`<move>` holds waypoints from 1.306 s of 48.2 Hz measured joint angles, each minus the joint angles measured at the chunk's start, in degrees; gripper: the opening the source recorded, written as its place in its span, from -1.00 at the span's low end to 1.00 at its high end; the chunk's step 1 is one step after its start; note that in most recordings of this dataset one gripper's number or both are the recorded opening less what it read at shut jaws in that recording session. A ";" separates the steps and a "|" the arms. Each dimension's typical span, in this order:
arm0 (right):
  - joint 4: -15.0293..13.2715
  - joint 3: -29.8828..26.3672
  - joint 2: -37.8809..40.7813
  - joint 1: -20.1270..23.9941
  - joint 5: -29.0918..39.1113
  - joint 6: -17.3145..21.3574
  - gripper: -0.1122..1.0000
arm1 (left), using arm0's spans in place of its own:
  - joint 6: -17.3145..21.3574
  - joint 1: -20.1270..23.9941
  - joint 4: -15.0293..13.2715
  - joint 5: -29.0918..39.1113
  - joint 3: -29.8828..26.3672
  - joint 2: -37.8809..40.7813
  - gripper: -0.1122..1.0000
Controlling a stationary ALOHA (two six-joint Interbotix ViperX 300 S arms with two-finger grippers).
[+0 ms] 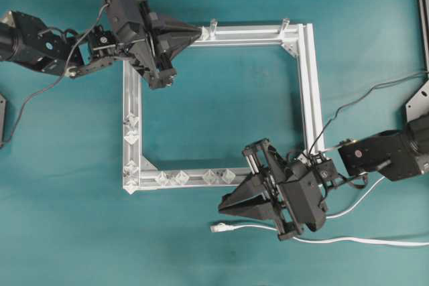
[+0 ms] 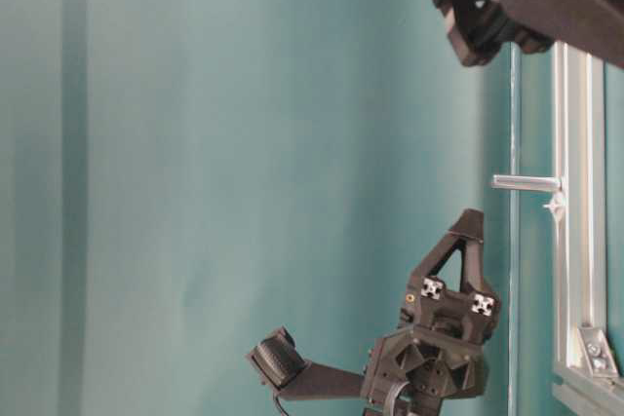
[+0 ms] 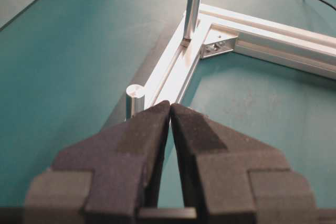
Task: Move the cable alternately left and right between 8 closely spaced pins so it hooks onto each one.
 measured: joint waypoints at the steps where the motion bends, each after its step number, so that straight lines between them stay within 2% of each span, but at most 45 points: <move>1: 0.00 0.00 0.00 0.00 0.09 0.09 -0.46 | 0.00 0.00 0.00 -0.09 0.09 -0.09 -0.54; 5: -0.09 0.00 0.18 0.00 0.88 0.53 -0.73 | 0.00 0.09 1.32 2.02 -0.26 -2.37 -0.78; 7: -0.09 0.00 0.26 0.00 1.76 0.79 -0.80 | 0.00 0.00 1.58 3.25 -0.70 -3.78 -0.80; 22: -0.18 -0.70 -3.34 0.09 10.99 0.70 -0.80 | 0.09 0.09 2.02 15.73 -0.97 -11.43 -0.80; 31: -0.09 -1.23 -4.75 0.70 15.91 0.79 -0.79 | 0.09 -0.97 2.11 18.63 0.62 -13.97 -0.80; 36: -0.09 -2.20 -4.83 1.32 18.72 1.05 -0.44 | 0.09 -1.41 2.02 18.72 1.49 -14.94 -0.80; 44: -0.18 -3.43 -4.83 2.20 21.18 2.37 0.41 | 0.09 -2.02 2.11 18.90 3.60 -16.35 -0.80; 55: -0.18 -3.16 -4.83 2.46 21.62 8.61 0.44 | 0.09 -2.90 2.02 21.45 7.12 -19.69 -0.80; 63: -0.18 -2.90 -4.83 3.25 21.71 9.76 0.44 | 0.09 -3.69 2.11 24.52 10.02 -23.20 -0.80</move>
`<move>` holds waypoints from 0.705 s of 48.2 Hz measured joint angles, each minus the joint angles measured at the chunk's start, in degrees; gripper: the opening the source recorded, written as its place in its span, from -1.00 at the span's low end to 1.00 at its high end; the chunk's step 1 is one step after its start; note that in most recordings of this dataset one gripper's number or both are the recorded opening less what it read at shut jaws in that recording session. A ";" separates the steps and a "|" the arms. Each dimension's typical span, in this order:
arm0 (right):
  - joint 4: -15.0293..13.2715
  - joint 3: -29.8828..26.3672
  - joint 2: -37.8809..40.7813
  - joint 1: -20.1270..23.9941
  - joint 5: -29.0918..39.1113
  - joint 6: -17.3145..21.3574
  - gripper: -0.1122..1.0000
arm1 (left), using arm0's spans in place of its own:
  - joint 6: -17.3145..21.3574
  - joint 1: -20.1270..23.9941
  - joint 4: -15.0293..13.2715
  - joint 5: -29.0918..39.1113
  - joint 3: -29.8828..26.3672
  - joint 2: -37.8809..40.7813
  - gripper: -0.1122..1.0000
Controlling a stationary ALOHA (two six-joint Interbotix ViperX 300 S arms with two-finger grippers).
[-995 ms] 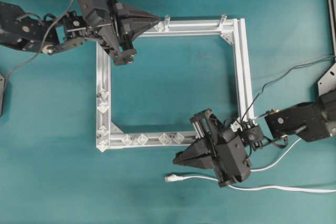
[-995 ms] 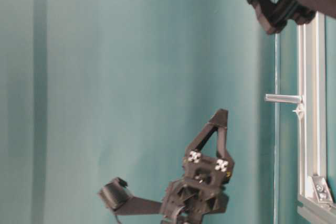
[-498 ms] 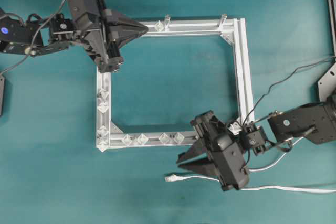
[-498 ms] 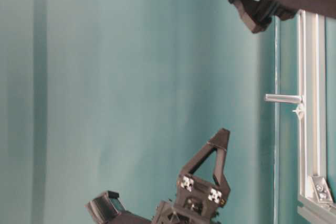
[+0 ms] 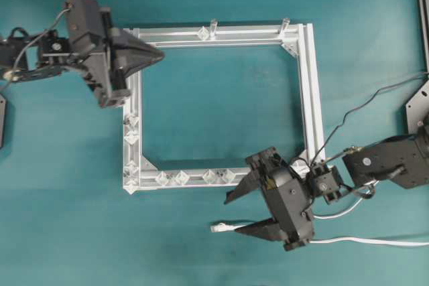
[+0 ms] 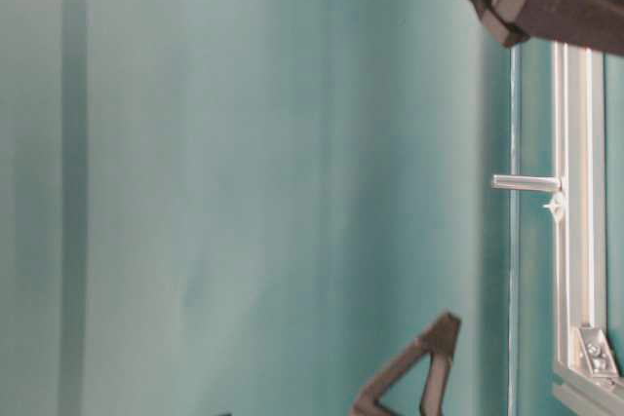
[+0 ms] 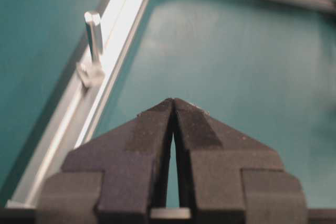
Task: Move the cable alternately left and right between 8 closely spaced pins so it hooks onto each one.
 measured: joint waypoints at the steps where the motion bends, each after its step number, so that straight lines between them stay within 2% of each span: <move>1: 0.00 0.00 0.00 0.26 0.00 0.00 0.44 | 0.00 -0.09 0.00 0.26 0.44 -0.62 -0.80; 10: 0.09 -0.62 1.49 1.14 0.09 0.26 0.44 | 0.00 -0.44 0.00 0.88 3.52 -4.48 -0.80; 34: 0.00 -7.38 9.84 1.23 2.64 0.53 0.43 | 0.00 -1.49 0.00 1.05 10.02 -12.83 -0.80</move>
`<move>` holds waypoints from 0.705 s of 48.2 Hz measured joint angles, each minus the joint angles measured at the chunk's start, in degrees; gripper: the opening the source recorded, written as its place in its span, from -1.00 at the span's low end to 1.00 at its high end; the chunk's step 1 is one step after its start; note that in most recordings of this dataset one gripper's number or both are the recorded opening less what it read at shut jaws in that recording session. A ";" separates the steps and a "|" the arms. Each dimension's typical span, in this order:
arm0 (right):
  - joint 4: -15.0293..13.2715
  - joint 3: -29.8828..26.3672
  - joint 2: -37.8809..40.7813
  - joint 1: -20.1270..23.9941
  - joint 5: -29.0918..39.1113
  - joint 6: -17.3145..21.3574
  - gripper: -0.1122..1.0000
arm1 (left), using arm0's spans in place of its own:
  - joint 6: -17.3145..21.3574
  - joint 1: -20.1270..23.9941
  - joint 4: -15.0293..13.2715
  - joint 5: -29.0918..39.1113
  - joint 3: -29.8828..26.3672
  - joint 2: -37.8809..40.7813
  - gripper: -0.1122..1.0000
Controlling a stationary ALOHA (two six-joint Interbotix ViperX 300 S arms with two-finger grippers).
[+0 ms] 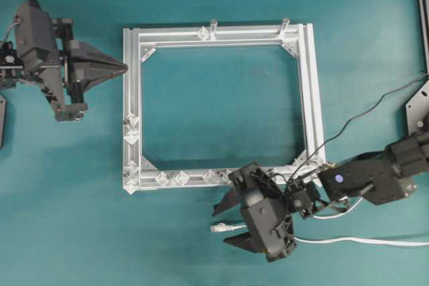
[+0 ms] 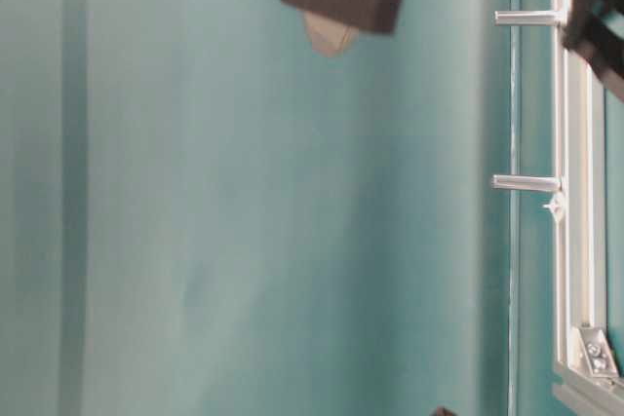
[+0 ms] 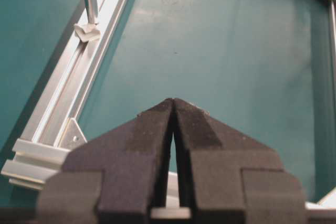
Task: Move the cable alternately left and right between 8 closely spaced pins so it hooks onto each one.
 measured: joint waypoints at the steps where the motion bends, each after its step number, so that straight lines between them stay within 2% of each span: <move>1: 0.00 -0.26 0.44 0.00 0.00 0.09 0.43 | 0.00 0.00 0.00 0.00 0.26 -0.18 -0.80; 14: 0.09 -2.72 4.22 0.00 1.14 0.18 0.43 | -0.09 -0.79 0.00 0.18 3.87 -5.71 -0.80; 25: 0.18 -3.08 4.48 0.18 3.52 0.35 0.42 | -0.09 -2.55 0.00 3.87 7.12 -13.36 -0.80; 29: 0.09 -3.08 4.57 0.18 4.31 1.23 0.42 | -0.09 -2.72 0.00 5.98 8.17 -17.14 -0.80; 34: 0.18 -3.16 4.48 0.26 5.27 4.57 0.36 | -0.09 -2.72 -0.09 9.23 9.76 -22.32 -0.80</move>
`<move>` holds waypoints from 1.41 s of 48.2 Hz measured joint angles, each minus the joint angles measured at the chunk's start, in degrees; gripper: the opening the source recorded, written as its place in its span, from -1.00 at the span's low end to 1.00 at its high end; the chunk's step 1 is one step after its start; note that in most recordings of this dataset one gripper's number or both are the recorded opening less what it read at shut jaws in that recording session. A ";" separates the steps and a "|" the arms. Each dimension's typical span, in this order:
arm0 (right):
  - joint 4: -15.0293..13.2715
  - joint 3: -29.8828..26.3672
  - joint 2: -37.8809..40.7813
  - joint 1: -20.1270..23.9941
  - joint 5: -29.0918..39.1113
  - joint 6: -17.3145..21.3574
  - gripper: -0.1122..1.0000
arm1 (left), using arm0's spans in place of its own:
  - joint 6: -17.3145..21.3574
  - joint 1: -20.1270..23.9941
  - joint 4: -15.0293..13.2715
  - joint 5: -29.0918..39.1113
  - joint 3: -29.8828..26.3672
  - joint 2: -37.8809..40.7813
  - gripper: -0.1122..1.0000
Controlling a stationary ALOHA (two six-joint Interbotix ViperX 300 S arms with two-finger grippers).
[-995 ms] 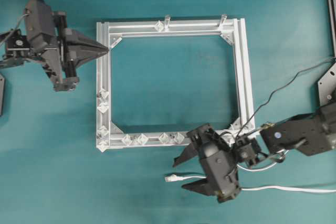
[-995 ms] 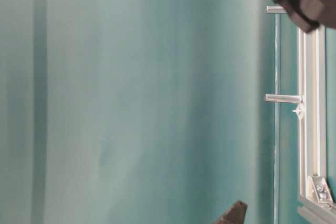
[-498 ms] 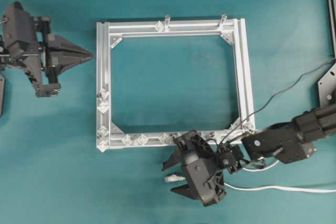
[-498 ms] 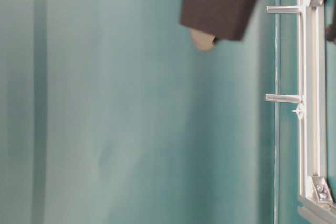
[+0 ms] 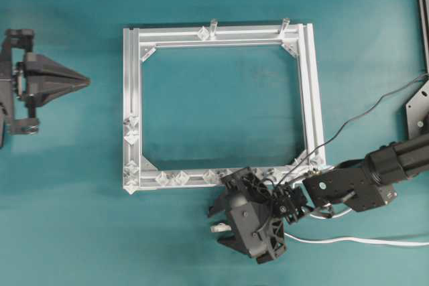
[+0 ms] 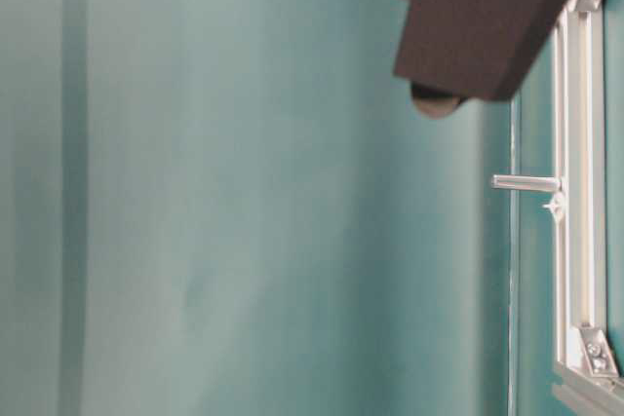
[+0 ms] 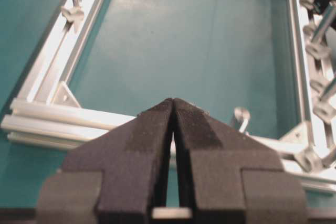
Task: Move the cable alternately left and right between 8 closely spaced pins so it hooks onto each one.
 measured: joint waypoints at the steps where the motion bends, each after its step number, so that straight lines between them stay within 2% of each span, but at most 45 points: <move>1: 0.00 0.00 0.00 0.00 0.18 0.53 0.32 | 0.00 0.00 0.09 0.53 0.26 -1.23 -0.80; 3: 0.00 0.00 0.00 0.00 0.35 1.67 0.20 | -0.09 0.00 0.09 1.85 0.88 -3.60 -0.80; 9: -0.09 -0.09 0.00 -0.18 0.53 5.71 -0.35 | -0.18 0.00 0.00 6.50 3.25 -12.57 -0.80; 12: -0.09 -0.09 -0.09 -0.35 0.62 7.12 -0.54 | -0.35 -0.09 0.09 8.53 4.22 -17.05 -0.80; 19: -0.09 -0.09 -0.70 -0.26 1.49 8.70 -0.54 | -0.97 -0.09 0.09 13.27 5.89 -25.14 -0.80; 24: -0.09 0.00 -1.76 -0.26 3.34 8.88 -0.54 | -1.58 -0.09 0.09 16.08 6.50 -28.04 -0.80; 52: -0.18 0.00 -14.24 -0.18 13.89 8.96 -0.54 | -1.67 -0.09 0.09 16.88 6.59 -28.39 -0.80; 68: -0.09 -0.70 -15.21 -0.09 17.75 9.67 -0.54 | -1.67 -0.09 0.09 16.88 6.59 -28.39 -0.80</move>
